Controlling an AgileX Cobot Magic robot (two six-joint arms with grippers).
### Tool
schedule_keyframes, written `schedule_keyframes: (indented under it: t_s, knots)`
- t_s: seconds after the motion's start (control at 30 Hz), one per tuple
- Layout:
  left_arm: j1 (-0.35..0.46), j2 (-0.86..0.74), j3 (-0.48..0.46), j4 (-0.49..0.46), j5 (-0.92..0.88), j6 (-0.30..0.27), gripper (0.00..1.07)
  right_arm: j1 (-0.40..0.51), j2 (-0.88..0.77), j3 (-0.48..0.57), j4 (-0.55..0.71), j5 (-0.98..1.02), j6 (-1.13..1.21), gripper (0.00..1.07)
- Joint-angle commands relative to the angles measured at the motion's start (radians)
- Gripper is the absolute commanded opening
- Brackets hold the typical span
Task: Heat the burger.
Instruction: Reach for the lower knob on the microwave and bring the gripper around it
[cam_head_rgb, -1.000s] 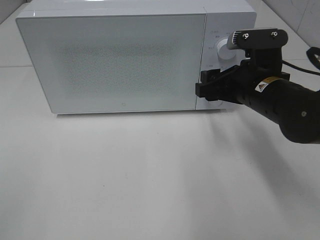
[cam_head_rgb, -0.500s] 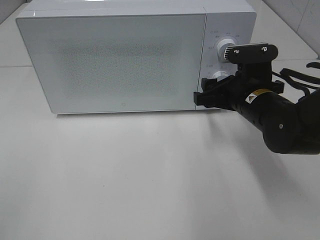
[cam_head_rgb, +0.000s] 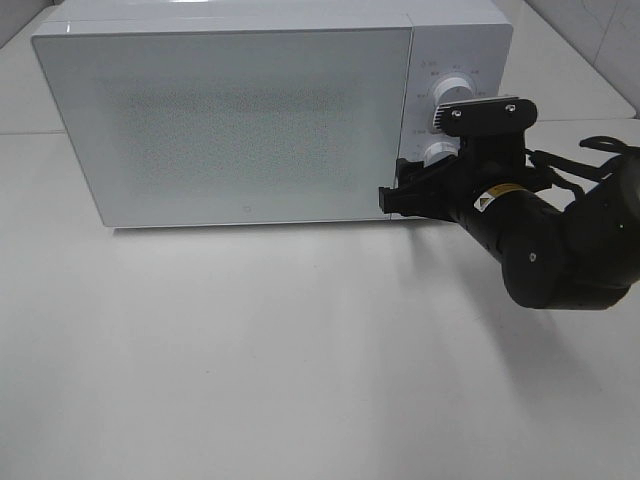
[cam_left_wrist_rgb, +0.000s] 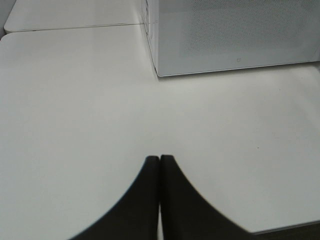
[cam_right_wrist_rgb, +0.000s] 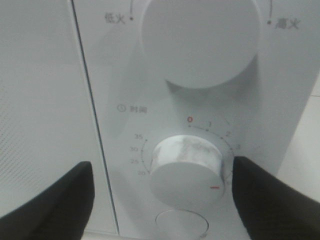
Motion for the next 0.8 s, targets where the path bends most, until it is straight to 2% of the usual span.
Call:
schedule_keyframes:
  t_s: [0.03,0.43,0.5,0.6,0.67,0.77,0.8]
  knots:
    - [0.001,-0.023,0.004,0.004,-0.015,-0.001,0.0,0.0,0.013,-0.015,-0.002,-0.013,-0.011,0.71]
    - [0.001,-0.023,0.004,0.004,-0.015,-0.001,0.0,0.0,0.013,-0.031,0.047,-0.033,-0.014,0.57]
    - [0.001,-0.023,0.004,0.004,-0.015,-0.001,0.0,0.0,0.013,-0.031,0.053,-0.032,-0.017,0.48]
    - [0.001,-0.023,0.004,0.004,-0.015,-0.001,0.0,0.0,0.013,-0.031,0.053,-0.032,-0.018,0.46]
    - [0.001,-0.023,0.004,0.004,-0.015,-0.001,0.0,0.0,0.013,-0.031,0.055,-0.032,-0.018,0.28]
    - [0.001,-0.023,0.004,0.004,-0.015,-0.001,0.0,0.0,0.013,-0.031,0.055,-0.032,-0.018,0.23]
    - [0.001,-0.023,0.004,0.004,-0.015,-0.001,0.0,0.0,0.013,-0.031,0.057,-0.032,-0.018,0.11]
